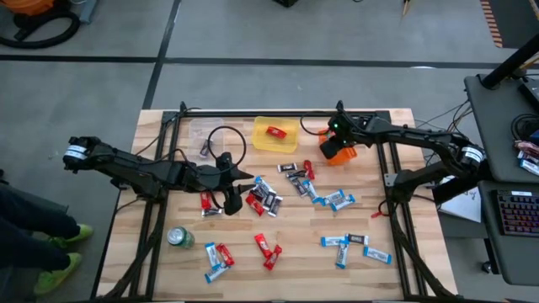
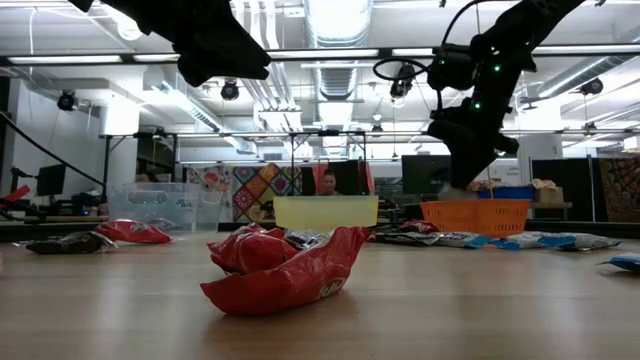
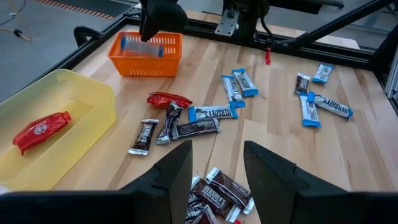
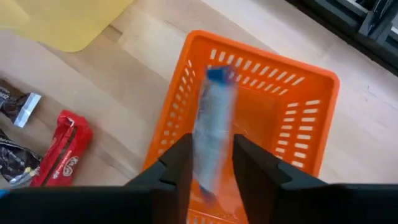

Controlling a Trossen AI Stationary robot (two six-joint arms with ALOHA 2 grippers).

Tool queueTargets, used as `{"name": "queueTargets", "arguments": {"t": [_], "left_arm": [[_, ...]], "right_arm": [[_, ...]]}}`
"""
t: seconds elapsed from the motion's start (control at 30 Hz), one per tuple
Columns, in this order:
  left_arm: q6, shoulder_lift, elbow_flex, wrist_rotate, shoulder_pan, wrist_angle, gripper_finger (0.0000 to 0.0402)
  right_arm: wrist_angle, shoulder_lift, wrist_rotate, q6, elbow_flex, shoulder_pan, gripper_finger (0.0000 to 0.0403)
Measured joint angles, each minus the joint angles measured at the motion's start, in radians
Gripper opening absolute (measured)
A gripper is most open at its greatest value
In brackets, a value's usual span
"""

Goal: Sort candy
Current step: Put the white chocolate bar into the orange bin, then put the brown chocolate bar into the transparent bin

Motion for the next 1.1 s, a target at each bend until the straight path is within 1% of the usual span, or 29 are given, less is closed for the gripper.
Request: {"name": "queueTargets", "arguments": {"t": [0.17, 0.3, 0.4, 0.5, 0.67, 0.87, 1.03, 1.1], "left_arm": [[0.0, 0.0, 0.0, 0.0, 0.0, 0.0, 0.0127], [0.0, 0.0, -0.004, 0.0, 0.0, 0.0, 0.0127], [-0.017, 0.0, -0.014, 0.008, 0.0, 0.0, 0.0127], [-0.037, 0.0, -0.027, 0.008, 0.0, 0.002, 0.0127], [-0.045, 0.0, -0.062, 0.008, -0.001, 0.018, 0.0127], [-0.045, 0.0, -0.115, 0.009, -0.017, 0.064, 0.0127], [-0.024, 0.0, -0.191, 0.01, -0.033, 0.204, 0.0127], [-0.007, 0.0, -0.225, 0.01, -0.039, 0.285, 0.0127]], "right_arm": [[0.004, 0.0, 0.015, 0.025, 0.0, 0.0, 0.0155], [0.014, -0.014, 0.009, 0.025, 0.0, 0.0, 0.0183], [0.015, -0.043, -0.014, 0.013, 0.012, 0.019, 0.0191], [0.017, -0.087, -0.044, -0.022, 0.018, 0.062, 0.0189], [0.018, -0.159, -0.049, -0.048, 0.018, 0.178, 0.0183], [0.017, -0.207, -0.042, -0.081, 0.018, 0.362, 0.0182], [0.024, -0.213, -0.04, -0.081, 0.015, 0.516, 0.018], [0.072, -0.21, -0.037, -0.073, -0.002, 0.574, 0.018]]}}
